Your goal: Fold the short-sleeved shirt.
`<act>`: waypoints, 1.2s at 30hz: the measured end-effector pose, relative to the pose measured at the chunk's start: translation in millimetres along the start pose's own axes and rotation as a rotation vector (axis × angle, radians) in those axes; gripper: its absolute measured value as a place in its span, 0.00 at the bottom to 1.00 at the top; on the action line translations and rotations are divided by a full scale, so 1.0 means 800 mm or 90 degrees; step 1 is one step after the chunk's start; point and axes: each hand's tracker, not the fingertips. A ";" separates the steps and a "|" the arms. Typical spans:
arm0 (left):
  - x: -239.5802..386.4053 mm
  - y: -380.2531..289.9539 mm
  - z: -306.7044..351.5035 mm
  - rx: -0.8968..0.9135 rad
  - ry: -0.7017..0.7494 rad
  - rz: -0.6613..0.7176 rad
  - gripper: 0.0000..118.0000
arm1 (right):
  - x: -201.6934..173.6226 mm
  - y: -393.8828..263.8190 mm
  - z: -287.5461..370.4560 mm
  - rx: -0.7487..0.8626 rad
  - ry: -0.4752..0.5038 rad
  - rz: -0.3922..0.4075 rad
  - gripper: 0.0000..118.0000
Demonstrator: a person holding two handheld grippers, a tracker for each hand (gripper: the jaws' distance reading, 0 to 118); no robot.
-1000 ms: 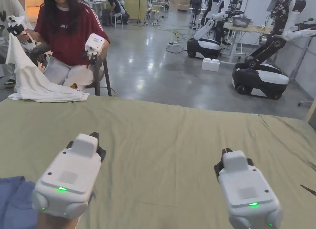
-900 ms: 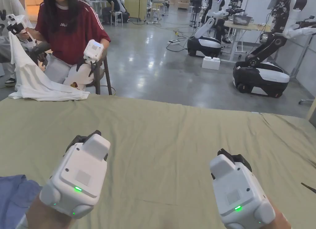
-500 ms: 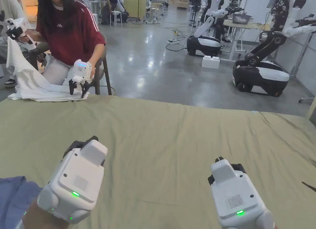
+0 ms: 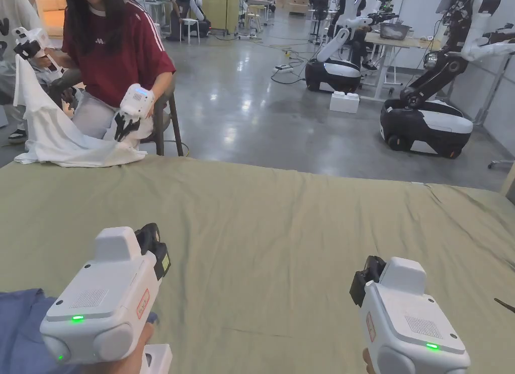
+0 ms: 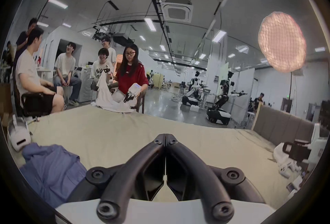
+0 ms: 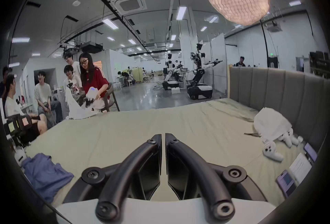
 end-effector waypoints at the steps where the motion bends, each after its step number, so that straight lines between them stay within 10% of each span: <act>1: -0.001 0.001 0.000 -0.006 0.002 -0.013 0.00 | -0.001 0.002 -0.001 -0.002 -0.005 0.011 0.02; 20: -0.227 -0.013 0.040 -0.506 0.107 0.020 0.00 | -0.028 -0.030 -0.004 -0.051 0.047 0.097 0.02; 22: -0.248 -0.027 0.042 -0.523 0.132 0.017 0.17 | -0.028 -0.035 -0.003 -0.057 0.049 0.099 0.02; 26: -0.287 -0.052 0.040 -0.566 0.193 0.009 0.82 | -0.030 -0.043 -0.002 -0.070 0.056 0.107 0.02; 32: -0.316 -0.089 0.030 -0.628 0.193 0.034 0.80 | -0.035 -0.048 0.001 -0.079 0.061 0.118 0.02; 36: -0.310 -0.118 0.027 -0.661 0.173 0.021 0.40 | -0.041 -0.051 0.003 -0.086 0.066 0.121 0.02</act>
